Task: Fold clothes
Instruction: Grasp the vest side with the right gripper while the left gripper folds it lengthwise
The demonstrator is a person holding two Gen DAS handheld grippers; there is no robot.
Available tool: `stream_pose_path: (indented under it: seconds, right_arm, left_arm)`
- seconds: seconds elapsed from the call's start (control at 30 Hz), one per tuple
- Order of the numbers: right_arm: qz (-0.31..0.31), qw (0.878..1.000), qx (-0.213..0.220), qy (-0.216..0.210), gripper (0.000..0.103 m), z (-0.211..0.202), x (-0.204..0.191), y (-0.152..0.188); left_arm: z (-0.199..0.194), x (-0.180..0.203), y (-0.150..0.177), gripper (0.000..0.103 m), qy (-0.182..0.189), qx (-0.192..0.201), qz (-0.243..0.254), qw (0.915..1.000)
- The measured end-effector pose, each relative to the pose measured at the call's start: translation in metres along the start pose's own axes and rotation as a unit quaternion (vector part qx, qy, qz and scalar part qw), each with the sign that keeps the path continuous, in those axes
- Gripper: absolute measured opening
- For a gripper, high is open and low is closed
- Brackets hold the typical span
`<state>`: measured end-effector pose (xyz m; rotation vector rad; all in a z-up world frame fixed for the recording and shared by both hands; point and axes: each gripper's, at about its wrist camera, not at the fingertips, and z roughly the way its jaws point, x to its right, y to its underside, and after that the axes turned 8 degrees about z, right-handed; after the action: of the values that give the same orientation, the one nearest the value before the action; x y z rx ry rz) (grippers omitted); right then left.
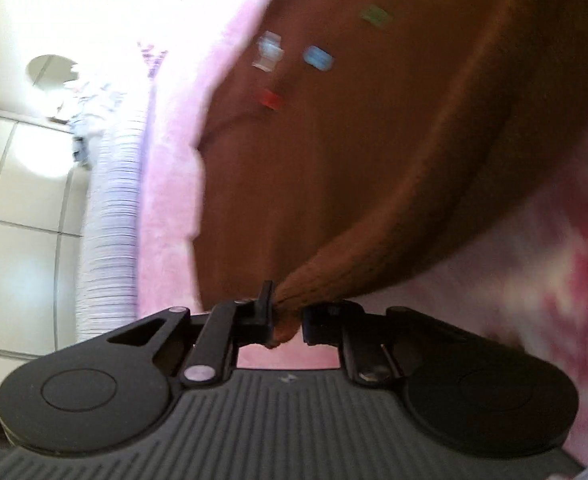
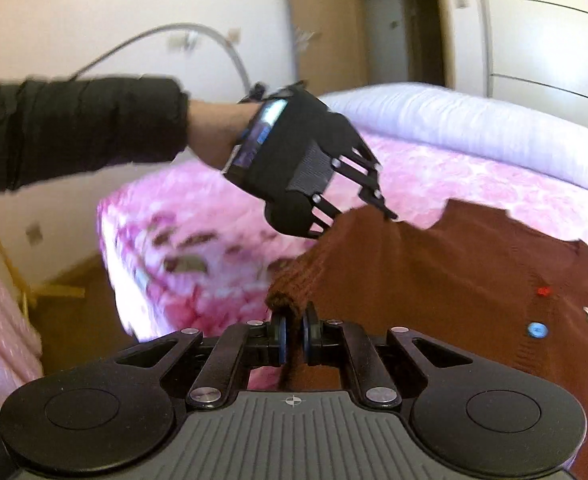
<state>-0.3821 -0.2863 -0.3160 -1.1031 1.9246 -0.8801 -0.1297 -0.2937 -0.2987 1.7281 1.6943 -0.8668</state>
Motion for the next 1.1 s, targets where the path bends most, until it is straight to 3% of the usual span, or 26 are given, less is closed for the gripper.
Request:
stream_pose_path:
  seconds: [0.17,0.23,0.33,0.43,0.47,0.53,0.6,0.7,0.9,1.1]
  right_arm:
    - [0.093,0.989,0.107,0.047,0.006,-0.086,0.049,0.008]
    - [0.131,0.977,0.145,0.085,0.006,-0.127,0.067,0.018]
    - [0.198,0.95,0.183,0.155,0.006,-0.18,0.102,0.047]
    - [0.276,0.925,0.165,0.201,0.006,-0.199,0.142,0.084]
    - [0.302,0.916,0.155,0.214,0.006,-0.203,0.156,0.096]
    - [0.344,0.906,0.12,0.216,0.006,-0.202,0.179,0.115]
    - [0.357,0.903,0.115,0.207,0.007,-0.204,0.187,0.123]
    - [0.383,0.896,0.12,0.19,0.01,-0.207,0.196,0.132]
    - [0.428,0.878,0.149,0.153,0.011,-0.208,0.203,0.134]
    - [0.432,0.876,0.14,0.163,0.023,-0.201,0.207,0.116]
  left_arm:
    - [0.018,-0.071,-0.09,0.01,-0.039,0.035,0.035,0.998]
    - [0.041,-0.088,-0.134,0.01,-0.046,0.056,0.047,0.9963]
    - [0.087,-0.099,-0.202,0.018,-0.05,0.079,0.049,0.9944]
    - [0.132,-0.091,-0.241,0.037,-0.011,0.078,0.023,0.9966]
    - [0.145,-0.087,-0.251,0.037,0.006,0.075,0.013,0.997]
    - [0.148,-0.085,-0.243,0.037,0.025,0.069,-0.025,0.997]
    - [0.148,-0.083,-0.231,0.037,0.043,0.062,-0.065,0.9951]
    - [0.11,-0.064,-0.201,0.037,0.059,0.051,-0.14,0.9871]
    - [0.018,-0.036,-0.159,0.04,0.094,0.088,-0.275,0.9529]
    - [-0.051,0.014,-0.177,0.056,0.133,0.144,-0.341,0.9194]
